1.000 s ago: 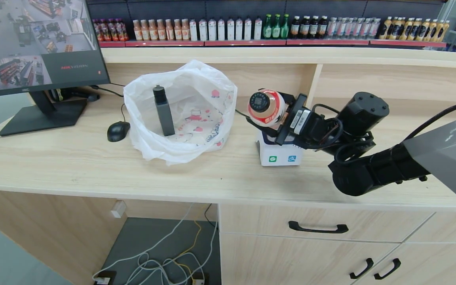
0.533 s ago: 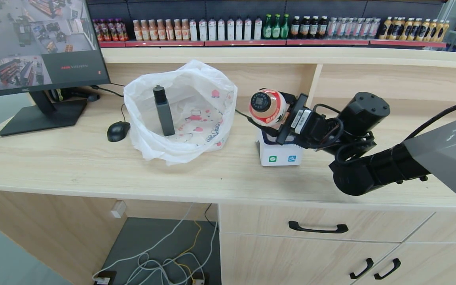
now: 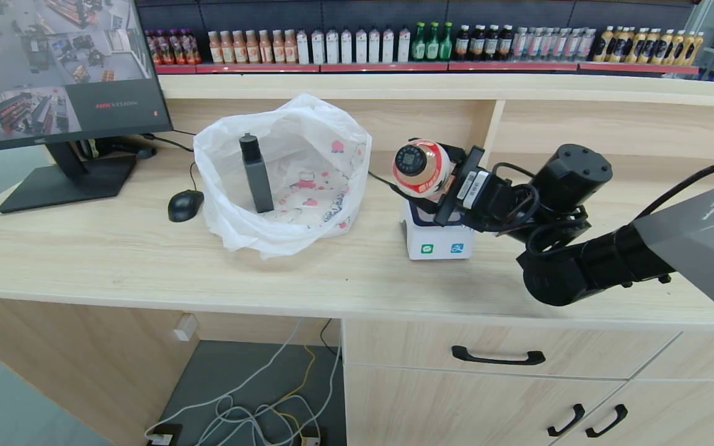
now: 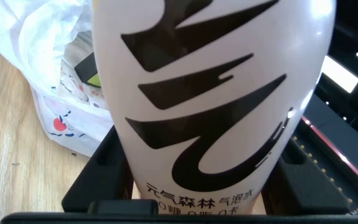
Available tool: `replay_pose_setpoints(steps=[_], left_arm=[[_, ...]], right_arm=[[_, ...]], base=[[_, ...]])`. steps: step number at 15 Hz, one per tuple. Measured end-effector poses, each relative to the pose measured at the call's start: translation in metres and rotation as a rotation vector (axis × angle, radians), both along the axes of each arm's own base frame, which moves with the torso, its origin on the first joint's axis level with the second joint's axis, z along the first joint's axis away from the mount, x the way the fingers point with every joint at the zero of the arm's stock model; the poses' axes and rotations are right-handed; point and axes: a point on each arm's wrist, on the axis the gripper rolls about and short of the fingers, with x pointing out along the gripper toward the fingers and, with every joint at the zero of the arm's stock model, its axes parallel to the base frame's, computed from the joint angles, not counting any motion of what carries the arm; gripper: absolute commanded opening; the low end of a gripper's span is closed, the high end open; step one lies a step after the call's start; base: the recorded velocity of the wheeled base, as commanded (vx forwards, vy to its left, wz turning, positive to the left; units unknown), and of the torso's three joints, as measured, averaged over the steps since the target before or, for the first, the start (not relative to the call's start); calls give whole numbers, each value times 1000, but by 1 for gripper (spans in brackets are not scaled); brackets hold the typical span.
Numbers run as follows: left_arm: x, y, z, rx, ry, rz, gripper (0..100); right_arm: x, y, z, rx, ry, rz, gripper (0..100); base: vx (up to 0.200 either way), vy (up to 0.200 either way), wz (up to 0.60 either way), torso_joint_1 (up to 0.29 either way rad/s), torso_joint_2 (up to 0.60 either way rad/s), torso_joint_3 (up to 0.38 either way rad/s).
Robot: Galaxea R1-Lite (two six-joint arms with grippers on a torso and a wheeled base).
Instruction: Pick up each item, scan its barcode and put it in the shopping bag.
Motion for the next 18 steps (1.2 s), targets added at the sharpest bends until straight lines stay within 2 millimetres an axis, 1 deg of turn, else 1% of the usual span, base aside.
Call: replay_pose_setpoints(steps=[5,6,8,11,13,15,18], left_arm=[[0,0,0,0,0,0,100],[0,0,0,0,0,0,100],[0,0,0,0,0,0,100],[0,0,0,0,0,0,100],[0,0,0,0,0,0,100],[0,0,0,0,0,0,100],[0,0,0,0,0,0,100]], right_arm=[[-2,2,0,4,13,7,0],[-4,6,1,16,29,15,0],[-12,18,8,86,71,22,0],[-28,33,22,292,146,23,0],[-36,39,25,328,180,56,0],[-44,36,24,353,217,70,0],[-65,25,16,397,349,46,0]], base=[[0,0,0,0,0,0],[0,0,0,0,0,0],[0,0,0,0,0,0],[0,0,0,0,0,0],[0,0,0,0,0,0],[0,0,0,0,0,0],[0,0,0,0,0,0]])
